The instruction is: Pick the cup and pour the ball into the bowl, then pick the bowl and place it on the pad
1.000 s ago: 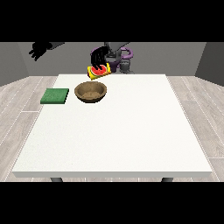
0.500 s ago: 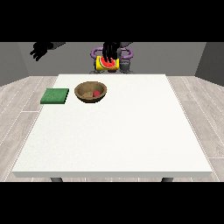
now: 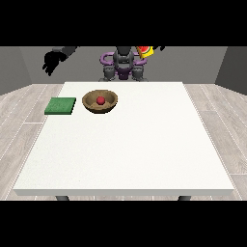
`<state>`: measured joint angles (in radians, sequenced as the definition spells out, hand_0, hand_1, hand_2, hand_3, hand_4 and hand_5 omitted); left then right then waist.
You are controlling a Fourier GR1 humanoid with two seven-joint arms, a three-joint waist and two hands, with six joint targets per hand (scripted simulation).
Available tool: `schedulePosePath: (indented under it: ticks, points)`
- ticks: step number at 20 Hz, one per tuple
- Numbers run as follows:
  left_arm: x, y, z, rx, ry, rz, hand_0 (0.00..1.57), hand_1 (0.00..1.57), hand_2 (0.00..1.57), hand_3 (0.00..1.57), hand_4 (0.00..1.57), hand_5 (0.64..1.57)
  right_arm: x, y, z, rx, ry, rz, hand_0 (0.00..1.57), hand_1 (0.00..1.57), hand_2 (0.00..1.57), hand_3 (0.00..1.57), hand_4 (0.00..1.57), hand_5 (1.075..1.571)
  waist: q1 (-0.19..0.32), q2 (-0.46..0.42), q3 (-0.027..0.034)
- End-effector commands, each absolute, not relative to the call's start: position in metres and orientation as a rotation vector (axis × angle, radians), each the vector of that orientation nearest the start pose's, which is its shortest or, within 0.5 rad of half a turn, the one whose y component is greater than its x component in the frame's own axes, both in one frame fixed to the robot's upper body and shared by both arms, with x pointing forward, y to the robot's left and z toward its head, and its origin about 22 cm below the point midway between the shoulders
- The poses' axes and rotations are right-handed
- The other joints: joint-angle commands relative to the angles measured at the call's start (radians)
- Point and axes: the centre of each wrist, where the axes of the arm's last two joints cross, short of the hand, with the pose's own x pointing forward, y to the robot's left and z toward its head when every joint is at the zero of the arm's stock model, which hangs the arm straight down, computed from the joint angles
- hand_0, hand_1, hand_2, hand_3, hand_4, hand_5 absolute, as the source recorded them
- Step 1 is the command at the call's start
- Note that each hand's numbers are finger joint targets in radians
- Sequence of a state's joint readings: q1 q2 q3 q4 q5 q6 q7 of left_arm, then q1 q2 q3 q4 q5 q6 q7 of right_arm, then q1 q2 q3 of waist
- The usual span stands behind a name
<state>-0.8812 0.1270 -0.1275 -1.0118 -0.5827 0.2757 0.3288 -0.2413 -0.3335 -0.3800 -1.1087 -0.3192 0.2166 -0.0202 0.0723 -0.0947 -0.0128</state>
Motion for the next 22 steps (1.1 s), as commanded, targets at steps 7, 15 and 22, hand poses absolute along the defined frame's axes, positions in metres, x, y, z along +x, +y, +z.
schedulePosePath:
  ticks: [7,15,22]
  points:
    - [0.411,0.258,0.195,0.06,-1.807,-0.203,0.0,0.0,0.0,0.0,1.05,1.563,0.271,-0.349,-0.043,-0.067,-1.455,-0.341,0.0,0.0,0.0,0.0,0.73,1.566,0.123,0.095,0.0109]
    - [0.395,0.321,0.207,0.046,-1.83,-0.191,0.0,0.0,0.0,0.0,1.02,1.56,0.288,-0.323,-0.066,-0.033,-1.513,-0.377,0.0,0.0,0.0,0.0,0.7,1.565,0.12,0.201,0.0135]
    - [0.378,0.36,0.231,0.046,-1.886,-0.159,0.0,0.0,0.0,0.0,1.01,1.535,0.306,-0.314,-0.074,0.003,-1.557,-0.366,0.0,0.0,0.0,0.0,0.56,1.56,0.083,0.25,0.0137]
